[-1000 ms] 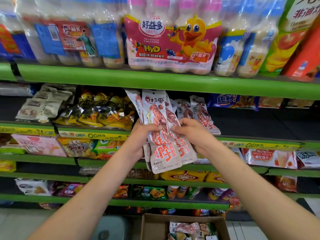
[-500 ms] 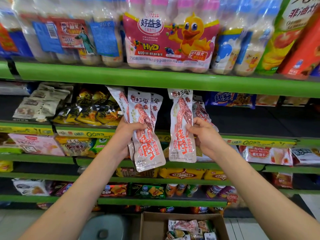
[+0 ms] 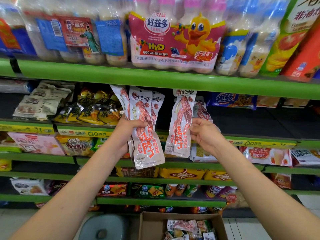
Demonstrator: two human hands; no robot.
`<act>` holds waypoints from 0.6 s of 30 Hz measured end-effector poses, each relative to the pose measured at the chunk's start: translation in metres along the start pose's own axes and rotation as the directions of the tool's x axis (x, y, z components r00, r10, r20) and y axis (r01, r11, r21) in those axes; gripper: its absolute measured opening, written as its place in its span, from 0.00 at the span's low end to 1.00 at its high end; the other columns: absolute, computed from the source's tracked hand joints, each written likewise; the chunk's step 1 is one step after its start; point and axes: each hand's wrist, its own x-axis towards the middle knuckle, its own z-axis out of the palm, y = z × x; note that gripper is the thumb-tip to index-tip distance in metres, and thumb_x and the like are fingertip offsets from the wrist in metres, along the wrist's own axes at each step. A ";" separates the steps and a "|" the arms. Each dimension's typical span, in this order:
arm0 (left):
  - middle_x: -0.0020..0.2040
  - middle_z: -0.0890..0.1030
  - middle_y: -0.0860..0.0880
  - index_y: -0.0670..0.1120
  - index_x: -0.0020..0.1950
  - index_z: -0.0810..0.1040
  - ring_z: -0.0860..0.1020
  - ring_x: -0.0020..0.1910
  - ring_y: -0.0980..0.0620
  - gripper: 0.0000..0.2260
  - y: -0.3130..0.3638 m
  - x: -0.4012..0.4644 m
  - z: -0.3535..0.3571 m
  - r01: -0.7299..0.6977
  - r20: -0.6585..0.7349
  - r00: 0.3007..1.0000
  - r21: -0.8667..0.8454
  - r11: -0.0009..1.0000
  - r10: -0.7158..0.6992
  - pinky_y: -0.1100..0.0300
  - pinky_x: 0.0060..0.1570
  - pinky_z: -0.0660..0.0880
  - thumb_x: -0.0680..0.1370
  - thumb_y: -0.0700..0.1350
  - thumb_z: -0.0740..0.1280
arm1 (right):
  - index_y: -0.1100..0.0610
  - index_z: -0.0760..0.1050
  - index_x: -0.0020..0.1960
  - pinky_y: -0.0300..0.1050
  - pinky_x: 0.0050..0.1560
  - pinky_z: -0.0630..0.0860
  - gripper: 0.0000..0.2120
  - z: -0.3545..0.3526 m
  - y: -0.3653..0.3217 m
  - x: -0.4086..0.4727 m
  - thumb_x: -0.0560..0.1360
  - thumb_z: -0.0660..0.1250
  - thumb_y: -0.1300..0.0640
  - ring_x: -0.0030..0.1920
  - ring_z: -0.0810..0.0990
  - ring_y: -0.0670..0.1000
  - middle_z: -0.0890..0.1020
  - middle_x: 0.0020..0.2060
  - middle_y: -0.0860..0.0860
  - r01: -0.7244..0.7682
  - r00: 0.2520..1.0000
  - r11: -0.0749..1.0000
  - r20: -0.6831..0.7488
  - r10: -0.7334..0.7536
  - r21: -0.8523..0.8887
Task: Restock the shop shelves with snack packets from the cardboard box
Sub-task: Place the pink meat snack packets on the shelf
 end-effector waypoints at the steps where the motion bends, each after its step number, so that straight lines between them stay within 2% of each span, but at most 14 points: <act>1: 0.36 0.85 0.46 0.42 0.62 0.72 0.85 0.34 0.46 0.19 0.001 0.000 0.000 0.002 0.007 1.000 0.000 1.000 -0.002 0.55 0.33 0.81 0.73 0.31 0.70 | 0.62 0.77 0.55 0.44 0.43 0.82 0.12 0.000 0.000 0.002 0.80 0.57 0.71 0.45 0.86 0.52 0.86 0.44 0.55 -0.005 1.000 1.000 -0.007 0.005 0.008; 3: 0.37 0.85 0.45 0.39 0.64 0.71 0.85 0.34 0.46 0.21 0.003 0.001 -0.001 0.006 0.014 1.000 -0.001 1.000 -0.006 0.55 0.34 0.81 0.73 0.31 0.69 | 0.62 0.76 0.55 0.42 0.43 0.81 0.12 0.001 -0.001 0.005 0.80 0.57 0.72 0.43 0.85 0.50 0.86 0.42 0.54 -0.012 1.000 1.000 -0.025 0.012 0.017; 6: 0.38 0.84 0.45 0.37 0.68 0.70 0.85 0.35 0.46 0.23 0.006 0.002 -0.002 0.016 0.026 1.000 -0.008 1.000 -0.016 0.55 0.34 0.81 0.73 0.31 0.69 | 0.62 0.76 0.52 0.39 0.36 0.80 0.13 0.007 -0.011 0.015 0.79 0.56 0.74 0.36 0.85 0.47 0.86 0.35 0.50 0.008 0.999 1.000 -0.048 -0.009 -0.005; 10: 0.35 0.84 0.45 0.37 0.65 0.70 0.85 0.34 0.46 0.21 0.011 0.002 -0.002 0.029 0.041 0.999 -0.009 1.000 -0.029 0.56 0.33 0.80 0.73 0.31 0.69 | 0.62 0.78 0.53 0.39 0.35 0.80 0.14 0.023 -0.034 0.045 0.76 0.60 0.75 0.37 0.84 0.49 0.85 0.38 0.52 0.069 0.985 0.989 -0.147 -0.088 -0.130; 11: 0.35 0.84 0.46 0.37 0.65 0.70 0.84 0.33 0.47 0.21 0.012 0.002 -0.001 0.034 0.043 0.999 -0.006 0.999 -0.034 0.56 0.32 0.80 0.73 0.31 0.69 | 0.63 0.79 0.55 0.40 0.38 0.81 0.13 0.027 -0.036 0.055 0.75 0.63 0.74 0.40 0.84 0.49 0.85 0.41 0.52 0.083 0.978 0.978 -0.171 -0.116 -0.192; 13: 0.35 0.84 0.45 0.36 0.66 0.70 0.84 0.33 0.47 0.21 0.013 0.003 0.000 0.043 0.039 0.998 -0.004 0.999 -0.043 0.57 0.32 0.80 0.73 0.32 0.69 | 0.63 0.78 0.62 0.48 0.53 0.81 0.17 0.032 -0.038 0.072 0.74 0.67 0.70 0.50 0.83 0.54 0.84 0.51 0.55 0.050 0.968 0.941 -0.216 -0.128 -0.336; 15: 0.37 0.84 0.45 0.36 0.68 0.69 0.85 0.34 0.47 0.24 0.014 0.004 -0.001 0.045 0.032 0.999 -0.007 0.999 -0.044 0.56 0.33 0.80 0.73 0.32 0.70 | 0.60 0.76 0.68 0.49 0.63 0.76 0.19 0.035 -0.038 0.082 0.77 0.66 0.66 0.60 0.80 0.56 0.81 0.62 0.56 -0.010 0.960 0.854 -0.244 -0.137 -0.521; 18: 0.37 0.85 0.46 0.37 0.69 0.69 0.85 0.35 0.47 0.25 0.014 0.003 -0.003 0.044 0.035 0.998 -0.011 0.999 -0.044 0.56 0.33 0.80 0.73 0.32 0.70 | 0.56 0.71 0.72 0.43 0.61 0.72 0.24 0.040 -0.039 0.083 0.77 0.61 0.66 0.65 0.76 0.59 0.77 0.67 0.58 -0.009 0.948 0.611 -0.201 -0.246 -0.791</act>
